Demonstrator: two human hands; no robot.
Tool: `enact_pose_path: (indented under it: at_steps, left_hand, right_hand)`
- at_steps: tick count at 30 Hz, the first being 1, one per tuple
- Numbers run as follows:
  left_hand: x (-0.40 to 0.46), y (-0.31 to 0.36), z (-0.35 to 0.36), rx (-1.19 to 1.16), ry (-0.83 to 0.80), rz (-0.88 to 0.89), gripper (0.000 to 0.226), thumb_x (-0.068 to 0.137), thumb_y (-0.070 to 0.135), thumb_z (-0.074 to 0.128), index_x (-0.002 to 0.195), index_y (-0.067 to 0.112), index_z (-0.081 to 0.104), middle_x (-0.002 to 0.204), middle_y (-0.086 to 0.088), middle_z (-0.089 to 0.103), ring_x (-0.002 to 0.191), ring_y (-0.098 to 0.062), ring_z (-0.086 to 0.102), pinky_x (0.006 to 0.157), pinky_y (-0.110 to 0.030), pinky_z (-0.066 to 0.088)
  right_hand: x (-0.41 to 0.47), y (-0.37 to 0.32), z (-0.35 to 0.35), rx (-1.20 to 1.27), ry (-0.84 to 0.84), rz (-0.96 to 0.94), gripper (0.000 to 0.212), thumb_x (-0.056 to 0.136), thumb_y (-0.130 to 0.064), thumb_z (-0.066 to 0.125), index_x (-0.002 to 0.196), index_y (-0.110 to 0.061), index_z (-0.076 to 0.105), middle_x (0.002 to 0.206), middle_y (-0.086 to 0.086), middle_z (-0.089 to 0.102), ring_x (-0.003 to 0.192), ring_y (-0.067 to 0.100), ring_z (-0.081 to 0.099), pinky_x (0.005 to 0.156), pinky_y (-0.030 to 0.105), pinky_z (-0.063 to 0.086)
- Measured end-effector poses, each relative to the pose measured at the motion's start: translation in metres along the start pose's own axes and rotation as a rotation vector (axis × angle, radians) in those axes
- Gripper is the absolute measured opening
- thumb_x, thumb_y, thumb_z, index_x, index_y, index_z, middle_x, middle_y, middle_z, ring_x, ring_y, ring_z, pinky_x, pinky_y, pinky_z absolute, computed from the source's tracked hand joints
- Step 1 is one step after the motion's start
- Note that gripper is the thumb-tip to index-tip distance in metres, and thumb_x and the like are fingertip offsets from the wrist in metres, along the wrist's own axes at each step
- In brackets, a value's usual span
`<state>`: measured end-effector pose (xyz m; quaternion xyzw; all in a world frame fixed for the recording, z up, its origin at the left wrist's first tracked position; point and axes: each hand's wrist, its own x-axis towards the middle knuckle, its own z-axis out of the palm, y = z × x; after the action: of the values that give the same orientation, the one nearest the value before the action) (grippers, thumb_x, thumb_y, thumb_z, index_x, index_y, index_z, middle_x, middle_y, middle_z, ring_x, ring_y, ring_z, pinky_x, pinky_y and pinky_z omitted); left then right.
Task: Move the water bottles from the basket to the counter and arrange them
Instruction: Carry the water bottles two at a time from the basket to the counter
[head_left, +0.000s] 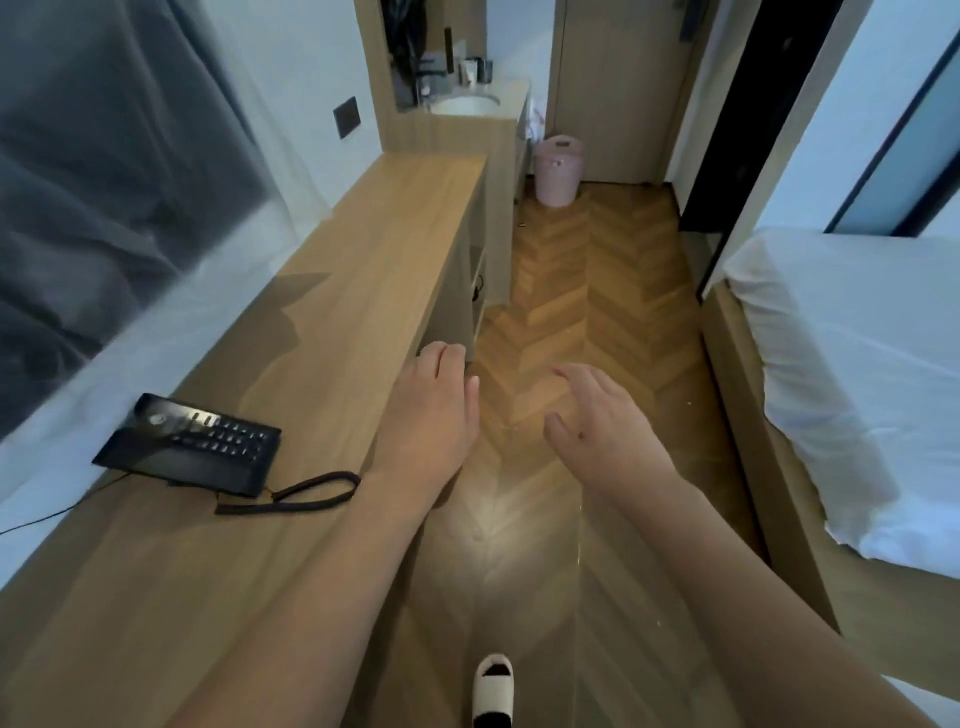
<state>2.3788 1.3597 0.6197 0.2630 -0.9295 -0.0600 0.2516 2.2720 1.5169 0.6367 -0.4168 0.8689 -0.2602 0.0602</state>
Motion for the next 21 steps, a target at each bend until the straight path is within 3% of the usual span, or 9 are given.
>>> enact_pose_path:
  at_steps: [4,9,11,21]
  left_hand:
    - [0.091,0.009,0.040,-0.009,-0.028,0.043,0.037,0.099,0.026,0.051,0.129,0.005,0.054,0.125,-0.013,0.059,0.111,-0.027,0.059,0.094,-0.037,0.050]
    - [0.183,0.031,0.093,-0.009,-0.063,0.113,0.036,0.099,0.026,0.052,0.129,0.007,0.055,0.124,-0.010,0.061,0.110,-0.022,0.060,0.093,-0.034,0.053]
    - [0.221,0.035,0.124,-0.006,-0.082,0.124,0.036,0.100,0.027,0.050,0.129,0.008,0.055,0.123,-0.008,0.060,0.109,-0.020,0.060,0.092,-0.033,0.053]
    - [0.437,0.084,0.241,-0.017,-0.088,0.104,0.036,0.100,0.028,0.051,0.131,0.010,0.055,0.127,-0.007,0.059,0.113,-0.021,0.059,0.096,-0.033,0.052]
  right_hand:
    - [0.083,0.032,-0.017,-0.015,0.068,0.046,0.052,0.097,-0.030,0.054,0.146,-0.019,0.041,0.148,-0.002,0.044,0.138,0.015,0.039,0.112,0.027,0.030]
    - [0.168,0.086,-0.027,0.011,0.040,0.096,0.051,0.097,-0.025,0.055,0.145,-0.015,0.043,0.146,0.000,0.048,0.136,0.012,0.040,0.108,0.017,0.023]
    - [0.209,0.114,-0.030,0.028,0.032,0.111,0.052,0.097,-0.024,0.055,0.147,-0.015,0.041,0.148,0.000,0.045,0.138,0.012,0.038,0.111,0.019,0.023]
    - [0.418,0.250,-0.084,-0.007,0.052,0.052,0.052,0.092,-0.018,0.059,0.142,-0.007,0.047,0.143,0.007,0.052,0.134,0.017,0.044,0.109,0.016,0.023]
